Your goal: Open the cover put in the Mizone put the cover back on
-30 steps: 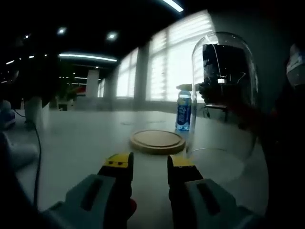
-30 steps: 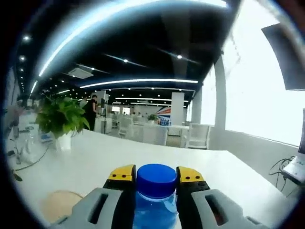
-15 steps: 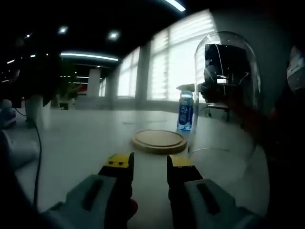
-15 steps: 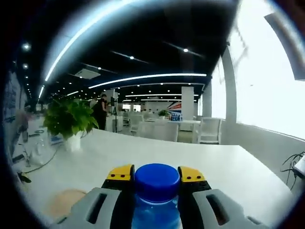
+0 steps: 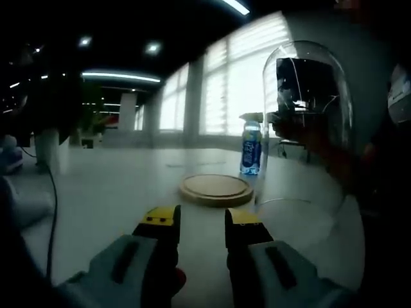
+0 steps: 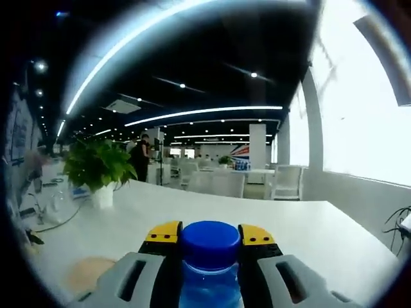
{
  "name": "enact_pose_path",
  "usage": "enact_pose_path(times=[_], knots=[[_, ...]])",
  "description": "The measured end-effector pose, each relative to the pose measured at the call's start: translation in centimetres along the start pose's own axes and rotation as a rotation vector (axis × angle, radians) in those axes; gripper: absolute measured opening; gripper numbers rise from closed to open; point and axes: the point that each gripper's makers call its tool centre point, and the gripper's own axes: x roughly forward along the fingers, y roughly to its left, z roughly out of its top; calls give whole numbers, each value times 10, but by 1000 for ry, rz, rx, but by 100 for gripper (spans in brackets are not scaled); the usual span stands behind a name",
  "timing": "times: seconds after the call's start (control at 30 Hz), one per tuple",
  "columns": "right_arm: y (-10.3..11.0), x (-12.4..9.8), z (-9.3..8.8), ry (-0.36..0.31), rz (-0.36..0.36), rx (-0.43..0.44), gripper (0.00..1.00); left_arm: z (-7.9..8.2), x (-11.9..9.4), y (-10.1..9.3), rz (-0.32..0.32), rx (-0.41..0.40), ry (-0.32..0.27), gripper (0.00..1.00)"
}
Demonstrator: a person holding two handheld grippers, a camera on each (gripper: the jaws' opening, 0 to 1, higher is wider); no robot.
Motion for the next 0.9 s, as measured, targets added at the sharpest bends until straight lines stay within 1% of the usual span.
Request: enact_pose_path(times=[0.07,0.47,0.57,0.7,0.9], knots=[[-1,0,1,-8,-2,4,26,0,0,0,0,0,0,22],[-3,-1,2,-7,-28,25,25,1,0,-1,-2,-2,-2,22],[-2,-1,2,-1,-31,8,25,1,0,-1,0,1,-2,22],[-1,-4,9,-12,-45,11,25,1,0,-1,0,3,-2,22],[7,-5,17,-28,-17,23,25,1,0,-1,-1,2,-3,22]])
